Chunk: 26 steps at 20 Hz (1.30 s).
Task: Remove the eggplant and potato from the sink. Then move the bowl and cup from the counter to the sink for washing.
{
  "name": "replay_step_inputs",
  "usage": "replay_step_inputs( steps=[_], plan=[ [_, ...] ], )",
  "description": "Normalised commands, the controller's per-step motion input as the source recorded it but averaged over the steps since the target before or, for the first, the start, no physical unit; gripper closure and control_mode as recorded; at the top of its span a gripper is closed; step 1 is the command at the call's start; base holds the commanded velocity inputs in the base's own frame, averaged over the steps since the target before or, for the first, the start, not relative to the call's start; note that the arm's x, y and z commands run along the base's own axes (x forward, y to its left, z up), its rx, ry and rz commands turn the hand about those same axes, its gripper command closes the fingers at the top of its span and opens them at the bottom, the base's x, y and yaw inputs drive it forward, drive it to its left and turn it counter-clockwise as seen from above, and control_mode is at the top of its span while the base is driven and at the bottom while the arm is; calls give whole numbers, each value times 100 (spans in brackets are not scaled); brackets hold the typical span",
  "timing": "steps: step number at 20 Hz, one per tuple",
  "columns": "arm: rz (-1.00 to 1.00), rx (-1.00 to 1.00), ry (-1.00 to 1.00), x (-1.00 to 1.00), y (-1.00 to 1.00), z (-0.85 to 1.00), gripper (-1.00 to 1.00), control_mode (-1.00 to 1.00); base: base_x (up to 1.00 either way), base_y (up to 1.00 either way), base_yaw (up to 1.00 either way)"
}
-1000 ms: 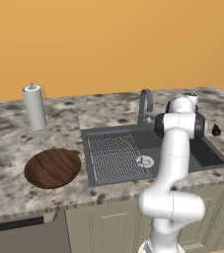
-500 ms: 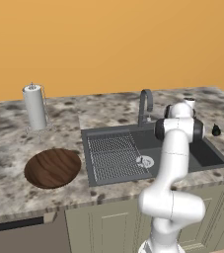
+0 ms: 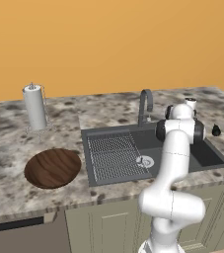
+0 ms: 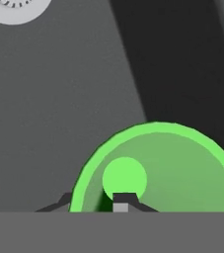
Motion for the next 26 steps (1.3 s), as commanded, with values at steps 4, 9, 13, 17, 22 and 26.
replay_step_inputs(
  steps=[4, 9, 13, 17, 22, 26],
  plan=[
    [-4, 0, 0, 2, -2, -45, 100, -100, 0, 0, 0],
    [-5, 0, 1, 0, 0, -46, 100, -100, 0, 0, 0],
    [-6, 0, 3, -1, 0, -47, 100, -100, 0, 0, 0],
    [-6, 0, 0, -4, 0, -48, 100, -100, 0, 0, 0],
    [-5, 0, 0, -6, -1, -44, 100, -100, 0, 0, 0],
    [-6, 0, 0, -17, 0, -45, 100, -100, 0, 0, 0]
  ],
)
